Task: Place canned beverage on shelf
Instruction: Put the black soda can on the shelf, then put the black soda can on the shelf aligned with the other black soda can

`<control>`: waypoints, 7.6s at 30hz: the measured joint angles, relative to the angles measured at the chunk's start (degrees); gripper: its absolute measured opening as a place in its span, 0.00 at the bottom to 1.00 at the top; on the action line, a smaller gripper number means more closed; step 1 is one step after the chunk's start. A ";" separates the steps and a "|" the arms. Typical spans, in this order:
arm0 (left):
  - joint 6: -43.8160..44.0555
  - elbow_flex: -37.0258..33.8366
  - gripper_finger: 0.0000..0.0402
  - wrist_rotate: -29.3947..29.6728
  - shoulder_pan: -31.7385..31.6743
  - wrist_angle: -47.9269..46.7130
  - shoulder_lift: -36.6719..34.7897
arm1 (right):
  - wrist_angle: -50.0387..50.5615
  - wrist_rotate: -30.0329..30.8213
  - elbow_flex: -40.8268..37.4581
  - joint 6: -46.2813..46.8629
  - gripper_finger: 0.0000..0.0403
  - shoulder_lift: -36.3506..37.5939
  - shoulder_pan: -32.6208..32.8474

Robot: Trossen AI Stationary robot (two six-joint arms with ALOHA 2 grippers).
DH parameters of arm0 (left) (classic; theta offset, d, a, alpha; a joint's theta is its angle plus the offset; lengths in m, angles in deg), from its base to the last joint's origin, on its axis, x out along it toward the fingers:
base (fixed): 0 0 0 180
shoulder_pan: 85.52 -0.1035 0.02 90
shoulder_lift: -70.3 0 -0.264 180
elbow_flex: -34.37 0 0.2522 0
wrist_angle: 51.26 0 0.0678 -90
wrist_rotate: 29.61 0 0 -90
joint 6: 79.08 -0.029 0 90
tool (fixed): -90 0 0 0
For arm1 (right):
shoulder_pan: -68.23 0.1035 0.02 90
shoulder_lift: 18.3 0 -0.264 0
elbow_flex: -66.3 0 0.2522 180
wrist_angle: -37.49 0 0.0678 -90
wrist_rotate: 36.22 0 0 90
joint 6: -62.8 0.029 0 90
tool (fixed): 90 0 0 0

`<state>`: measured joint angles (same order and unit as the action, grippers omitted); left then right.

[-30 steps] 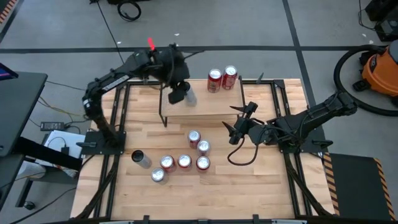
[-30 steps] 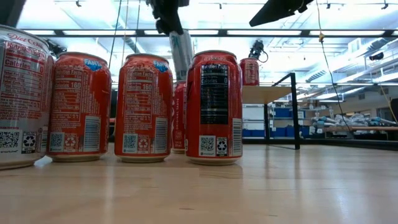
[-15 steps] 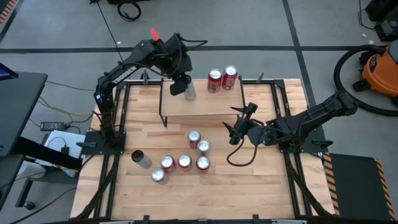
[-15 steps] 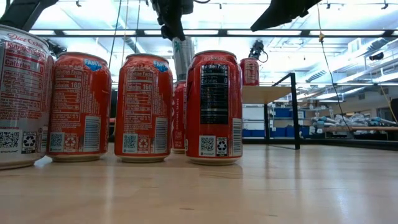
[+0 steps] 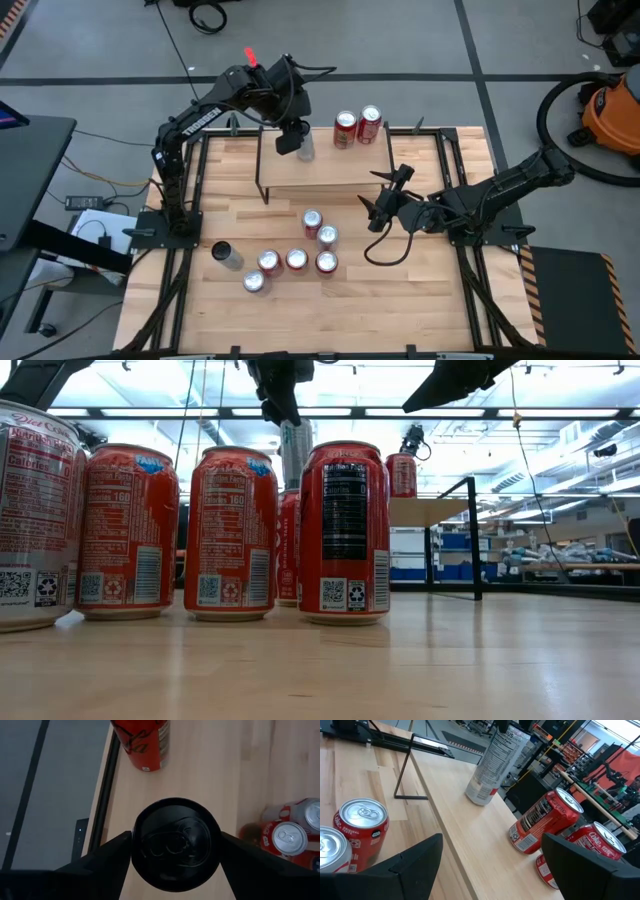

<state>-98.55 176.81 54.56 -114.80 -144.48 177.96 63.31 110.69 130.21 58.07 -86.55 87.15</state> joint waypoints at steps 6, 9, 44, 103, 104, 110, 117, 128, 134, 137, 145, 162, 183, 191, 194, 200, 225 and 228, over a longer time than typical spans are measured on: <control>-0.10 -0.04 0.74 0.35 0.26 1.28 0.07 | 0.01 0.00 0.00 0.00 0.86 0.00 0.00; 0.17 -0.02 0.78 0.25 0.26 2.03 0.00 | 0.01 0.00 0.00 0.00 0.86 0.00 0.00; 6.59 -0.02 0.87 15.81 11.15 -3.99 -8.85 | 0.20 -0.26 -0.02 0.02 0.86 0.00 0.80; 21.18 -47.63 0.73 22.54 7.56 36.59 -22.84 | -1.32 0.46 -0.02 -0.38 0.86 0.00 4.28; 21.08 -47.63 0.71 22.54 7.54 36.78 -22.84 | -1.33 0.46 -0.02 -0.37 0.86 0.00 4.28; 18.61 -47.63 0.63 22.55 7.34 37.08 -22.84 | -1.33 0.46 -0.02 -0.37 0.86 0.00 4.28; 17.03 -47.63 0.57 24.22 7.19 38.72 -22.82 | -1.33 0.46 -0.02 -0.37 0.86 0.00 4.27; 16.68 -47.63 0.54 25.43 5.29 39.13 -22.82 | -1.33 0.46 -0.02 -0.37 0.86 0.00 4.28; 16.06 -47.63 0.54 25.49 3.87 41.54 -22.82 | -1.33 0.46 -0.02 -0.37 0.86 0.00 4.28; 15.32 -47.63 0.54 25.47 3.28 42.89 -22.82 | -1.33 0.46 -0.02 -0.37 0.86 0.00 4.26; 14.34 -47.60 0.54 25.05 1.63 45.92 -22.80 | -1.33 0.46 -0.02 -0.37 0.86 0.00 4.27; 11.30 -47.56 0.54 23.19 1.79 37.49 -23.85 | -1.31 0.46 -0.02 -0.37 0.86 0.00 4.26; 14.91 -47.58 0.51 15.15 4.70 41.66 -23.26 | -1.90 0.45 -0.02 -0.85 0.86 0.00 4.27; 14.87 -47.58 0.45 15.15 4.48 42.03 -23.26 | -1.95 0.44 -0.02 -0.84 0.86 0.00 4.26; 13.82 -47.58 0.44 15.53 4.35 42.06 -23.26 | -1.95 0.44 -0.02 -0.84 0.86 0.00 4.28; 12.35 -47.58 0.43 17.30 4.18 43.80 -23.26 | -1.96 0.44 -0.02 -0.83 0.86 0.00 4.26; 10.81 -47.58 0.43 19.72 0.44 50.19 -23.26 | -1.95 0.44 -0.02 -0.87 0.86 0.00 4.27; 10.35 -47.58 0.43 19.80 0.46 49.95 -23.26 | -1.95 0.44 -0.02 -0.90 0.86 0.00 4.27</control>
<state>-88.20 129.23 74.35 -114.34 -94.53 154.70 61.36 111.13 130.19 57.16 -86.55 91.41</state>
